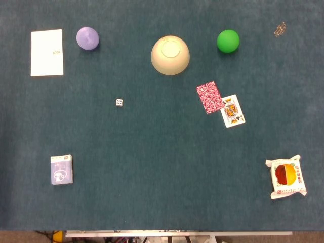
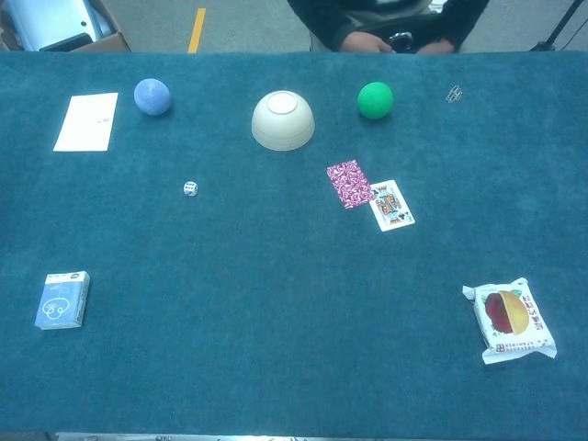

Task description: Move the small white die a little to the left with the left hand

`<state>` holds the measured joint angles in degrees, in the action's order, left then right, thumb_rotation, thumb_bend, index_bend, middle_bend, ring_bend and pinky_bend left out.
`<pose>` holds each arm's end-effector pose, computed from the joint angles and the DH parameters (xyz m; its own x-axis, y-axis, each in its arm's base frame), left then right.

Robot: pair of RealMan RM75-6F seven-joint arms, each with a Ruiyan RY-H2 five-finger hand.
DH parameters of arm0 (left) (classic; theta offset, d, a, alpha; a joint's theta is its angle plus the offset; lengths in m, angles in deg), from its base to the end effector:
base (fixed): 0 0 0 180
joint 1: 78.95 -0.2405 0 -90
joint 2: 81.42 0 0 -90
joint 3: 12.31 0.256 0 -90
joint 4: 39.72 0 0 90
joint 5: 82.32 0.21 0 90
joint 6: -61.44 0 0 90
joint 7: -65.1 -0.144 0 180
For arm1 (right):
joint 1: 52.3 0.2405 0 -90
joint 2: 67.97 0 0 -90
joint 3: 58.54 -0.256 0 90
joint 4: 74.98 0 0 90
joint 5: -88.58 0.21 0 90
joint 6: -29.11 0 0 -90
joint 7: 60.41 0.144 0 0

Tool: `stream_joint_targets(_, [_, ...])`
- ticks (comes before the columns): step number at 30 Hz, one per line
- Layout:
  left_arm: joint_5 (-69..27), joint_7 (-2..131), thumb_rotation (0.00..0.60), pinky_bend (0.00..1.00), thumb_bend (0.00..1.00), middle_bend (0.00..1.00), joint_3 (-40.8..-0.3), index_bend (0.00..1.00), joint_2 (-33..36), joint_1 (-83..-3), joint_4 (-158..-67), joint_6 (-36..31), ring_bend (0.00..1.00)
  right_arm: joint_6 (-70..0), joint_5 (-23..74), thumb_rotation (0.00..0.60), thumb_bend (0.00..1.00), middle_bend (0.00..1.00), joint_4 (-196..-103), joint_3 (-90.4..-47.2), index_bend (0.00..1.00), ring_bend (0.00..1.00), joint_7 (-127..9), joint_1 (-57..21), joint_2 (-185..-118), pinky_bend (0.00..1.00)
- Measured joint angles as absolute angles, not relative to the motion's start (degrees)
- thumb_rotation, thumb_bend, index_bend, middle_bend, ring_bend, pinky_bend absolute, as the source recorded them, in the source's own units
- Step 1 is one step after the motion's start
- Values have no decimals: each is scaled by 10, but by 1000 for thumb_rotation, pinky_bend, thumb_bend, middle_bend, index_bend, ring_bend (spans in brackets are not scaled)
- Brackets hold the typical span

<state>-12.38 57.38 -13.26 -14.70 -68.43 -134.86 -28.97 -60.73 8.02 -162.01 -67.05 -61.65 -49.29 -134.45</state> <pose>-0.3151 0.1997 0.1606 0.4279 -0.0562 0.9021 0.8928 0.1816 -0.4122 -0.3309 -0.1890 0.1863 0.4526 0.1653 0.8763 -0.8909 0.1263 0.4363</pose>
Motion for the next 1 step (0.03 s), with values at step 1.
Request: stream_joint_targets(1, [-123,577,538,183,625,292,-133,17,-145,-687,-1346,-289,214,-607,80,600,300,222,-1621,-671,305,85,-615,-493,-1344,179])
